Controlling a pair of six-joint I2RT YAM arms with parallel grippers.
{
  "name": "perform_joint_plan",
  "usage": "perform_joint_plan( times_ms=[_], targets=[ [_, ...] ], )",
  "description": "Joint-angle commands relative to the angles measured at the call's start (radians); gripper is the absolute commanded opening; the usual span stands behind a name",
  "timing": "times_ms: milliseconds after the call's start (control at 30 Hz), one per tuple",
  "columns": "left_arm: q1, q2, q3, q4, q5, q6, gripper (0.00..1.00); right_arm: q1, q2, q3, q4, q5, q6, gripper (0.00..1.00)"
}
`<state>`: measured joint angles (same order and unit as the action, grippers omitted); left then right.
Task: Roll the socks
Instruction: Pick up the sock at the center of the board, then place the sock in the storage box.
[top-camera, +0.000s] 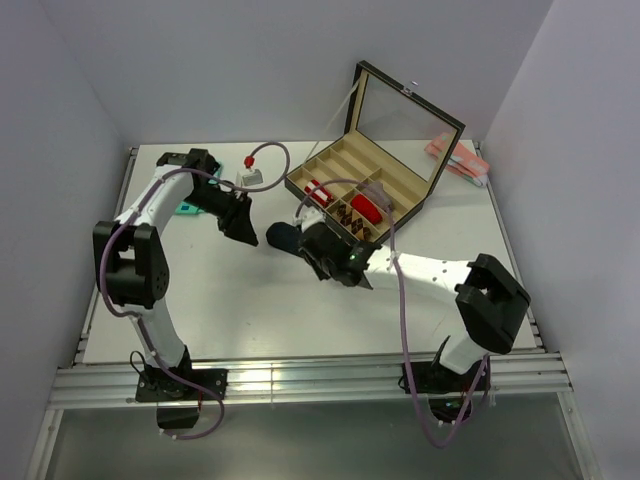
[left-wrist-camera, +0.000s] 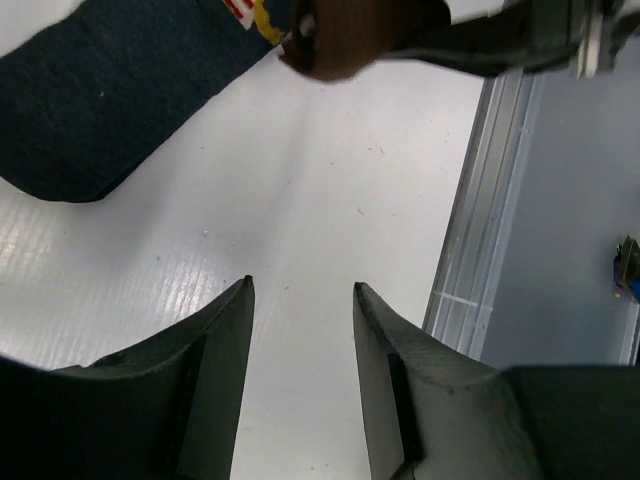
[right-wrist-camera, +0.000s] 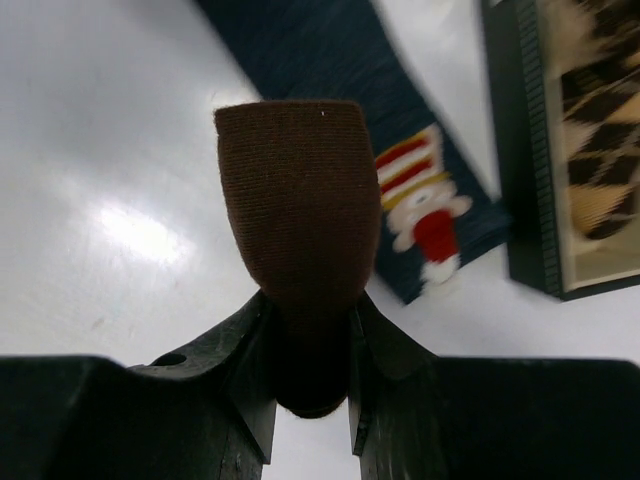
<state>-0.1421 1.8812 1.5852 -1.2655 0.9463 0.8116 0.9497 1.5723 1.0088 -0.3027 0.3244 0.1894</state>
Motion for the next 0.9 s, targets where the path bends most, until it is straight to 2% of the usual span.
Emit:
perform_joint_plan(
  times_ms=[0,233,367,533,667,867],
  targets=[
    [0.002,-0.062,-0.010,0.022,0.022,-0.043,0.49,-0.072,-0.046,0.122,-0.027,0.051,-0.034,0.00],
    [0.025,-0.122,0.007,0.055,0.017,-0.118,0.48,-0.250,0.046,0.393,-0.039,0.091,-0.151,0.00],
    [0.050,-0.163,0.022,0.107,0.002,-0.181,0.48,-0.337,0.214,0.556,-0.030,0.105,-0.299,0.00],
    [0.055,-0.183,0.051,0.141,-0.012,-0.238,0.48,-0.437,0.389,0.752,0.014,0.108,-0.399,0.00],
    [0.055,-0.201,0.062,0.179,-0.026,-0.276,0.48,-0.450,0.535,0.888,0.031,0.153,-0.513,0.00],
    [0.055,-0.206,0.070,0.186,-0.021,-0.282,0.48,-0.456,0.735,1.097,-0.003,0.171,-0.597,0.00]
  ],
)
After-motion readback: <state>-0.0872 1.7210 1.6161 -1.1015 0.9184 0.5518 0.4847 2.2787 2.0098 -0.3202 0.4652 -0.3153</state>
